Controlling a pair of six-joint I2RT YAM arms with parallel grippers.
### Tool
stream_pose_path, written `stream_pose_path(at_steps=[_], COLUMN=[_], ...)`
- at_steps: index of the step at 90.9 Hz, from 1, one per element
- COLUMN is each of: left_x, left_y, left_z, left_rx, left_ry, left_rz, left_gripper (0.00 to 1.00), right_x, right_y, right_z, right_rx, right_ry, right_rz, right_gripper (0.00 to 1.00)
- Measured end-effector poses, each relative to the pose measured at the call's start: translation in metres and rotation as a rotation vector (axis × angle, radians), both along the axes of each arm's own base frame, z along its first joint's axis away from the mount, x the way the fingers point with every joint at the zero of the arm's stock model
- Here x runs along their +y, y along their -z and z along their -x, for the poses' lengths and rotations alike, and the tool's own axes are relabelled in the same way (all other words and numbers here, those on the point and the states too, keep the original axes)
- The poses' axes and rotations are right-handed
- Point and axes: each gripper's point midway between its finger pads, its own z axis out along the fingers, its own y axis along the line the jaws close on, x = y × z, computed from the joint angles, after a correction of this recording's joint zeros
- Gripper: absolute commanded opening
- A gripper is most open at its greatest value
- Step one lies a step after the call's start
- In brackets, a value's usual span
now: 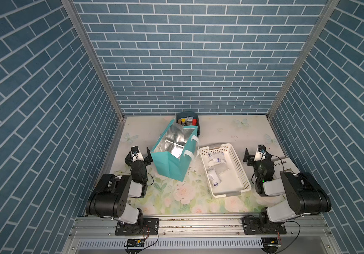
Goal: Place the ice pack in the delivery bag
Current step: Pick up the delivery bag from the center of the board.
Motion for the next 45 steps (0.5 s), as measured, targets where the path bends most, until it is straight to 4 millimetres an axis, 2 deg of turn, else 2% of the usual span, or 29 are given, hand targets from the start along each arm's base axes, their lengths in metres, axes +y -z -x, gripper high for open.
stream_pose_path(at_steps=[35,45], left_x=[0.000,0.002], left_y=[-0.001,-0.004], left_z=[0.000,0.005], left_rx=[-0.002,-0.022], left_ry=[-0.001,-0.007], left_rz=[0.000,0.001], left_gripper=[1.00,0.99], right_x=[0.001,0.002], right_y=[-0.001,-0.009], right_z=[0.000,0.011], right_rx=[-0.005,-0.034], right_ry=[-0.002,0.001], right_rz=[0.002,0.017], right_gripper=[1.00,1.00])
